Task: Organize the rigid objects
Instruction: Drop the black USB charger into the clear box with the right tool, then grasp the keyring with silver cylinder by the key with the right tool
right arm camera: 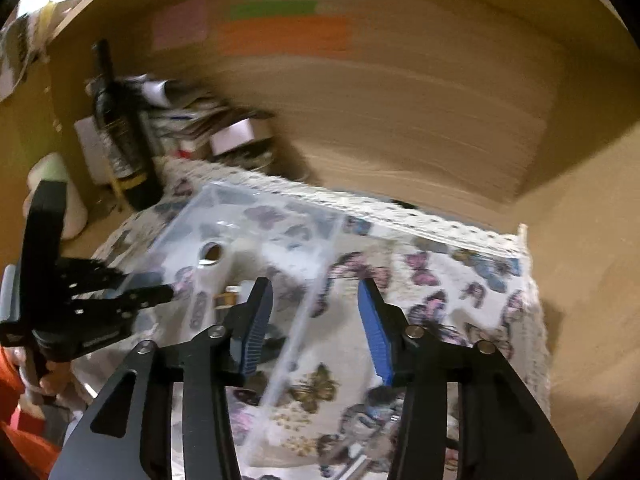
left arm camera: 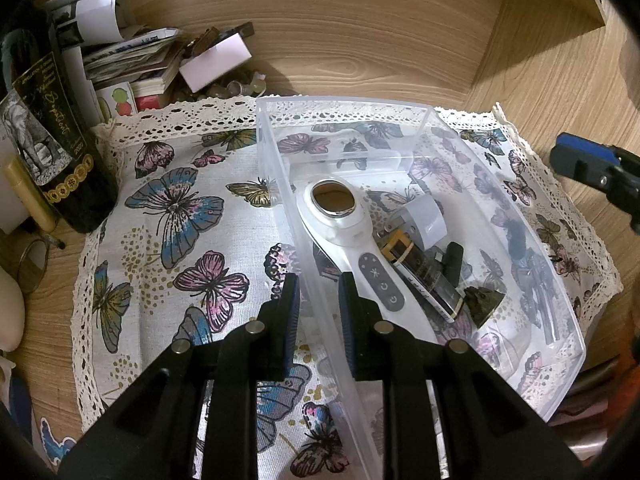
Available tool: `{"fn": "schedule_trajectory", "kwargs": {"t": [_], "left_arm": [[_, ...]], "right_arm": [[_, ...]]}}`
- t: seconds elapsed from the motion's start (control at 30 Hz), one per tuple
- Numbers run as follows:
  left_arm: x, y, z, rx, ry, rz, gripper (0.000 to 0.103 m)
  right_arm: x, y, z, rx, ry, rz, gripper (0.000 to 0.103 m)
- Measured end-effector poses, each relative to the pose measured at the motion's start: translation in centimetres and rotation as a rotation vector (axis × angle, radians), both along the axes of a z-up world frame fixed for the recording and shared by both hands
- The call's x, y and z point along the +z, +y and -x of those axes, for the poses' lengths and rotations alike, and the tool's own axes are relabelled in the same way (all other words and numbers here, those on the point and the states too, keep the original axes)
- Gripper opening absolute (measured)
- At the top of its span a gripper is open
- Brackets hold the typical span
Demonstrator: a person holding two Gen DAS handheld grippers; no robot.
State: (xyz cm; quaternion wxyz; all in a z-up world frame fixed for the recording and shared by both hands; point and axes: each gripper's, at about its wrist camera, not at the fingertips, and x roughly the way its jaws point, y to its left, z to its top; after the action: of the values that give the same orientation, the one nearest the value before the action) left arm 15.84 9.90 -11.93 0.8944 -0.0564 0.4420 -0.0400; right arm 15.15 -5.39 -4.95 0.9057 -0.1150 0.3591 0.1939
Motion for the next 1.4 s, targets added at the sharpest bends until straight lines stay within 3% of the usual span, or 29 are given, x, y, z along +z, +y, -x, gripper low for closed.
{"fn": "schedule_trajectory", "kwargs": {"t": [0.23,0.4,0.83,0.9,0.93,0.97,1.4], "left_arm": [[0.0,0.0,0.0,-0.002,0.0,0.0,0.019],[0.1,0.0,-0.1,-0.007,0.001,-0.004,0.02],[0.0,0.0,-0.2,-0.007,-0.001,-0.009,0.02],[0.0,-0.1,-0.1,-0.006,-0.002,-0.01,0.019],[0.0,-0.1,-0.1,-0.006,-0.003,-0.009,0.019],[0.0,0.0,-0.2,-0.005,-0.004,-0.008,0.019],[0.0,-0.1,-0.1,-0.005,-0.005,-0.007,0.019]], "right_arm": [[-1.9,-3.8,0.3,-0.134,0.034,-0.006,0.041],[-3.7,-5.1,1.2,-0.17,0.069,-0.034,0.041],[-9.8,-7.8,1.9,-0.217,0.272,-0.072,0.041],[-10.0,-7.7,1.9,-0.21,0.27,-0.068,0.037],[-10.1,-7.6,1.8,-0.2,0.27,-0.063,0.027],[-10.1,-7.6,1.9,-0.192,0.268,-0.069,0.024],[-7.9,-8.2,2.5,-0.237,0.182,-0.093,0.023]]}}
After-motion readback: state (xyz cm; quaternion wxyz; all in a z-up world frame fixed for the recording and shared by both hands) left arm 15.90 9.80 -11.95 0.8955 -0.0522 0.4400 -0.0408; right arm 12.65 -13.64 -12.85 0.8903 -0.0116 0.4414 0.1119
